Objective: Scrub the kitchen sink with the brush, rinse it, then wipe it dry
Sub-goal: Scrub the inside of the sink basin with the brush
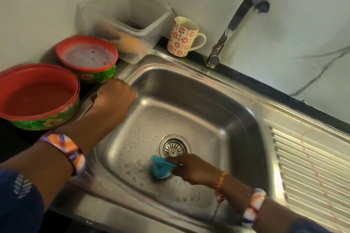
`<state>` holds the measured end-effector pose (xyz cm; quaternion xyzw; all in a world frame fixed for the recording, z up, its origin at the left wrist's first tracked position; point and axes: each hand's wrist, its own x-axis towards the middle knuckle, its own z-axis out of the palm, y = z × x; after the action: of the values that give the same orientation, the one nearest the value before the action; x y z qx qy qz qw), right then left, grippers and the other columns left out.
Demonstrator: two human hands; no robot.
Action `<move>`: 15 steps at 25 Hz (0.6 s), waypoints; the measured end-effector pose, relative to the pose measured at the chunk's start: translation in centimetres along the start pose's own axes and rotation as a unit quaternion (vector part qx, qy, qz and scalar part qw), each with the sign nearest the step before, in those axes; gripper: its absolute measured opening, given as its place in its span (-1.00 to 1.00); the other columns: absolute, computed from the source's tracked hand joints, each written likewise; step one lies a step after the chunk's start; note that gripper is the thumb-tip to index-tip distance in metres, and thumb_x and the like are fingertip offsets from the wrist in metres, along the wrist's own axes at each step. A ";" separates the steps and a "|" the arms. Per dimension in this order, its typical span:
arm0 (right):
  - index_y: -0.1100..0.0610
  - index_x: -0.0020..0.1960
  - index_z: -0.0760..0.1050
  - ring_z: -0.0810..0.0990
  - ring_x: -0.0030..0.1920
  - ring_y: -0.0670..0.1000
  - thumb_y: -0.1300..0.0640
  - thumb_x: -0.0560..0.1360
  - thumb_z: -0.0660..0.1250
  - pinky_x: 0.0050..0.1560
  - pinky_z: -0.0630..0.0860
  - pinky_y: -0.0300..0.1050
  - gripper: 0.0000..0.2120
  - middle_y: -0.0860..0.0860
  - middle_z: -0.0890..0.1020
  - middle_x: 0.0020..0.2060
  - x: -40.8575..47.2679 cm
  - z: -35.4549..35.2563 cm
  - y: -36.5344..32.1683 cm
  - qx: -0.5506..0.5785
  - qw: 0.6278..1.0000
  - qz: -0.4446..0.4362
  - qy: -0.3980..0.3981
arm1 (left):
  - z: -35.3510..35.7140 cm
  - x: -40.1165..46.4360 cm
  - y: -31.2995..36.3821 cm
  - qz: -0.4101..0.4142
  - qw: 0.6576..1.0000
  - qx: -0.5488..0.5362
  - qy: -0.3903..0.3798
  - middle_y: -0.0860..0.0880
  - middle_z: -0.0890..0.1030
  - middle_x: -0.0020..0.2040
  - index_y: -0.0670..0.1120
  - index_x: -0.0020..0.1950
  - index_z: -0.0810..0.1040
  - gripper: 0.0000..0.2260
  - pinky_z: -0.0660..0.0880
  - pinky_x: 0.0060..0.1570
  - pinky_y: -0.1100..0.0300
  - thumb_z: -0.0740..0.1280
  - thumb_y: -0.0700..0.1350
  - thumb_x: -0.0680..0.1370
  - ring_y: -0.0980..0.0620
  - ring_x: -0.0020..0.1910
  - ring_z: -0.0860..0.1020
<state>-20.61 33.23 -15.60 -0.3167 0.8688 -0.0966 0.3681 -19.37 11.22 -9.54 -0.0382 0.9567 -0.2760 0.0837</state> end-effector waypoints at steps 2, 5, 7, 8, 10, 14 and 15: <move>-0.04 0.45 0.29 0.61 0.10 0.06 0.07 0.59 0.16 0.09 0.48 -0.15 -0.58 0.13 0.58 0.18 4.5 1.3 -1.8 -0.055 0.993 -0.077 0.074 | 0.1 0.2 0.0 -0.004 1.000 -0.003 0.005 -0.07 0.51 0.20 -0.08 0.25 0.48 -0.73 0.51 -0.01 0.20 0.20 -0.26 0.57 -0.03 0.19 0.51; -0.06 0.49 0.17 0.55 0.13 0.24 0.03 0.64 -0.01 0.02 0.48 0.02 -0.58 0.19 0.54 0.19 11.3 -2.0 -3.0 -0.242 0.948 -0.035 0.205 | 0.1 0.3 0.1 -0.010 1.000 -0.015 -0.011 -0.08 0.49 0.23 -0.08 0.27 0.47 -0.72 0.53 0.02 0.16 0.18 -0.23 0.58 -0.05 0.23 0.48; 0.00 0.47 0.21 0.56 0.16 0.20 0.07 0.64 -0.03 0.04 0.49 0.01 -0.60 0.14 0.54 0.21 12.9 -4.8 -1.3 -0.303 0.928 0.034 0.214 | -0.1 0.5 0.3 -0.023 0.999 -0.020 -0.022 -0.11 0.48 0.23 -0.10 0.27 0.47 -0.72 0.57 0.02 0.14 0.18 -0.25 0.58 -0.08 0.23 0.48; 0.01 0.45 0.25 0.55 0.18 0.19 0.09 0.63 -0.01 0.09 0.48 0.01 -0.61 0.12 0.54 0.23 12.6 -5.5 -0.1 -0.289 0.931 0.070 0.211 | -0.2 0.6 0.2 -0.037 0.999 -0.023 -0.024 -0.12 0.47 0.23 -0.11 0.26 0.48 -0.72 0.58 0.01 0.11 0.19 -0.26 0.57 -0.10 0.22 0.48; 0.08 0.37 0.37 0.53 0.23 0.16 0.10 0.61 0.06 0.16 0.47 -0.01 -0.65 0.11 0.53 0.25 10.3 -5.9 3.6 -0.242 0.936 0.163 0.198 | -0.3 0.5 0.2 -0.047 0.998 -0.027 -0.023 -0.11 0.48 0.22 -0.11 0.25 0.49 -0.72 0.57 0.02 0.12 0.19 -0.28 0.57 -0.10 0.23 0.48; 0.21 0.24 0.49 0.54 0.22 0.17 0.13 0.56 0.17 0.17 0.50 0.00 -0.69 0.16 0.56 0.19 1.7 -4.4 10.4 -0.191 0.929 0.312 0.062 | -0.7 -0.2 0.2 -0.029 0.999 -0.028 -0.023 -0.08 0.51 0.20 -0.09 0.24 0.49 -0.72 0.51 -0.01 0.18 0.23 -0.26 0.55 -0.05 0.21 0.51; 0.19 0.20 0.51 0.57 0.17 0.20 0.12 0.55 0.19 0.12 0.52 0.02 -0.71 0.18 0.60 0.09 -0.1 -3.6 10.7 -0.157 0.938 0.310 -0.007 | -0.7 -0.2 0.1 -0.026 0.999 -0.025 -0.029 -0.08 0.52 0.19 -0.09 0.23 0.50 -0.73 0.51 -0.06 0.18 0.24 -0.27 0.54 -0.05 0.19 0.52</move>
<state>-28.14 41.40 -17.25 -0.0866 0.9253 0.1620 0.3319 -19.33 11.68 -8.99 -0.0730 0.9592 -0.2530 0.1031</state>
